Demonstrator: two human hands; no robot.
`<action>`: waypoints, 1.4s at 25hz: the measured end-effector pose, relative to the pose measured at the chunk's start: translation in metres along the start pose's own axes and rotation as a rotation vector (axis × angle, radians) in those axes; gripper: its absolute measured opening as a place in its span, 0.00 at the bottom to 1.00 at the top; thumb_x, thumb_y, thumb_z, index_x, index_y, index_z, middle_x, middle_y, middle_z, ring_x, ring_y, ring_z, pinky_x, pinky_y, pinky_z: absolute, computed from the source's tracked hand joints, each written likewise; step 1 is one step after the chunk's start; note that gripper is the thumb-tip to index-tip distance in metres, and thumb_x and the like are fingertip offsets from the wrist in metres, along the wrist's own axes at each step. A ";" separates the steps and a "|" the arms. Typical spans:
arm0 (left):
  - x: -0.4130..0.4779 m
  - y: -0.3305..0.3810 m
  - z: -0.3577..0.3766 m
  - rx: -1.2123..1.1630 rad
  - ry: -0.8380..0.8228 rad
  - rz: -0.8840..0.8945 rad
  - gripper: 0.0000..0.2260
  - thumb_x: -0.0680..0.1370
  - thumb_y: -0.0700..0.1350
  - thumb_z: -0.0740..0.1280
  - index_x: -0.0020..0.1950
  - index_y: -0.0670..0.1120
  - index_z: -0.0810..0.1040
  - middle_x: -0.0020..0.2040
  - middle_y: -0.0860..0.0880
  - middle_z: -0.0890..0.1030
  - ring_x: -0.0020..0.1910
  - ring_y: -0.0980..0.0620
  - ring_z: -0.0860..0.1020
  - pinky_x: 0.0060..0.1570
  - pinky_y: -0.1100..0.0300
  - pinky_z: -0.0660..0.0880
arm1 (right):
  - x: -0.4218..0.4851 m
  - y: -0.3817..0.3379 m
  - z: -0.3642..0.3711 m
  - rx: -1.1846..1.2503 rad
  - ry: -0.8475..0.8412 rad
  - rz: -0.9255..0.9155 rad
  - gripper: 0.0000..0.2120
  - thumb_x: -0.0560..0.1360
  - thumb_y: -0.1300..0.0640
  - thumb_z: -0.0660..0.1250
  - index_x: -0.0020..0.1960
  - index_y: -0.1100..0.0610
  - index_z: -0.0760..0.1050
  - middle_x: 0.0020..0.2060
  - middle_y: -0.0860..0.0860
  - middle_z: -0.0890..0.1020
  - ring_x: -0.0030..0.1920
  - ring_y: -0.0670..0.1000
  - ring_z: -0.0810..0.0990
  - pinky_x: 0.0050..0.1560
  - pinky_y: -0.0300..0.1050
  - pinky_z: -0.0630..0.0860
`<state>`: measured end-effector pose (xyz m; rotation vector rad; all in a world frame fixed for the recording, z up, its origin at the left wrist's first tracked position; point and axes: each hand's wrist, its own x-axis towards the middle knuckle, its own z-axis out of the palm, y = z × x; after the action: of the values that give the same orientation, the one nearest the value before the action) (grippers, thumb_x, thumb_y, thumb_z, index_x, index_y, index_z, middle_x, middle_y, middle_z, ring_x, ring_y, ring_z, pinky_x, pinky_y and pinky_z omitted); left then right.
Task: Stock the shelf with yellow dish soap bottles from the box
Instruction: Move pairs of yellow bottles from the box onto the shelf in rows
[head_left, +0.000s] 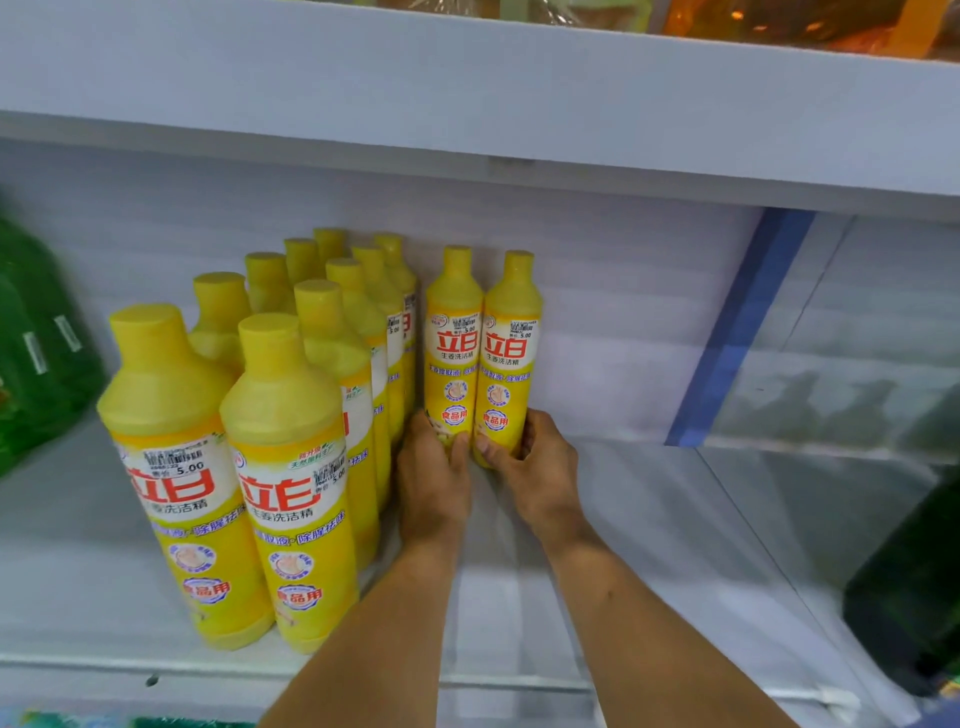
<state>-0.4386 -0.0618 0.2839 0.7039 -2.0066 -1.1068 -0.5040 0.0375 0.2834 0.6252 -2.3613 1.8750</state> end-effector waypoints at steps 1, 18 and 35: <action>0.001 0.000 0.001 0.004 0.003 0.001 0.18 0.79 0.46 0.70 0.67 0.41 0.73 0.63 0.40 0.80 0.60 0.40 0.79 0.58 0.50 0.76 | 0.002 0.002 0.001 -0.003 0.005 0.006 0.28 0.67 0.42 0.80 0.63 0.50 0.77 0.55 0.46 0.85 0.51 0.44 0.85 0.55 0.43 0.83; 0.008 0.001 0.004 0.073 0.028 0.032 0.20 0.80 0.47 0.69 0.68 0.40 0.73 0.65 0.40 0.80 0.61 0.39 0.80 0.59 0.49 0.76 | 0.012 0.001 0.006 -0.090 -0.025 -0.047 0.26 0.72 0.41 0.76 0.65 0.49 0.76 0.57 0.43 0.84 0.51 0.40 0.82 0.50 0.29 0.76; -0.006 0.017 -0.010 0.123 -0.043 -0.079 0.22 0.78 0.49 0.71 0.66 0.39 0.72 0.63 0.37 0.79 0.61 0.36 0.78 0.55 0.46 0.76 | -0.010 -0.013 -0.010 -0.269 -0.120 -0.019 0.26 0.72 0.32 0.69 0.63 0.46 0.74 0.56 0.45 0.83 0.55 0.46 0.82 0.55 0.46 0.80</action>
<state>-0.4290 -0.0539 0.2999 0.8353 -2.1132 -1.0580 -0.4922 0.0473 0.2955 0.7465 -2.6085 1.5115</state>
